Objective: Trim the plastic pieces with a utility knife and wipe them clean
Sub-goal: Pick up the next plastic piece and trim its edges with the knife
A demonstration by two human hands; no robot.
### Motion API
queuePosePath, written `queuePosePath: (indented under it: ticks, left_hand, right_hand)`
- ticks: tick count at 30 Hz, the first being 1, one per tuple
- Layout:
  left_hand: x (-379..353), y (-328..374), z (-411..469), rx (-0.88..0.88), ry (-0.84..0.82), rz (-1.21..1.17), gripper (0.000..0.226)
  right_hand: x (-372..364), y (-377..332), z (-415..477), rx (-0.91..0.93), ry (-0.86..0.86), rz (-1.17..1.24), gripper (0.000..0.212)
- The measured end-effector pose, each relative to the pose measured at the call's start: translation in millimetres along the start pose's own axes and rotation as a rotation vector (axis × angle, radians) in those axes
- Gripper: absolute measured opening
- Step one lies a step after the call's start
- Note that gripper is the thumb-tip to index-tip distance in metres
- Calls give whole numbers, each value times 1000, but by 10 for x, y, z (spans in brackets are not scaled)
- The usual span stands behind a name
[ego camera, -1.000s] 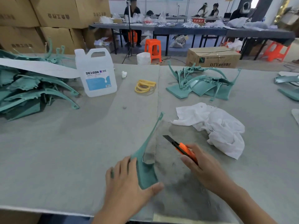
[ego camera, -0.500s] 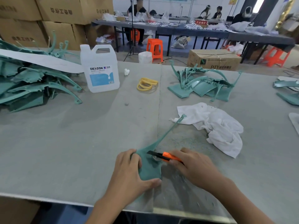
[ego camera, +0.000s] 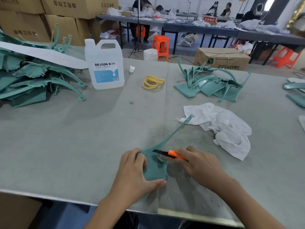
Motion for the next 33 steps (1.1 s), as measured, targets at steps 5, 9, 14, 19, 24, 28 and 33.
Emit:
queuePosePath:
  ticks: [5, 9, 14, 19, 24, 28, 33]
  left_hand:
    - [-10, -5, -14, 5, -11, 4, 69]
    - [-21, -15, 2, 9, -49, 2, 70]
    - [-12, 6, 7, -1, -66, 2, 72]
    - [-19, 8, 18, -8, -73, -10, 70]
    - [-44, -48, 120, -52, -144, -86, 69]
    - [75, -39, 443, -204, -203, 42, 61]
    - [99, -73, 592, -106, -216, 222, 77]
  right_hand:
    - [-66, -35, -58, 31, -55, 91, 31]
    - [-5, 42, 5, 0, -53, 62, 33]
    - [-20, 5, -11, 22, -70, 67, 29]
    - [28, 104, 28, -1, -64, 84, 31]
    - [-9, 104, -30, 31, -114, 118, 26]
    - [98, 294, 62, -92, -11, 48, 33]
    - [78, 321, 20, -130, 3, 130, 29]
Point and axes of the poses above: each hand's wrist, its own z-axis towards the middle knuckle, its own x-axis out of the back of the hand, y = z × x, the point moved 9 cm from there along z, towards the middle knuckle, and after that the axes turned 10 degrees about -x, right-handed, at the moved point
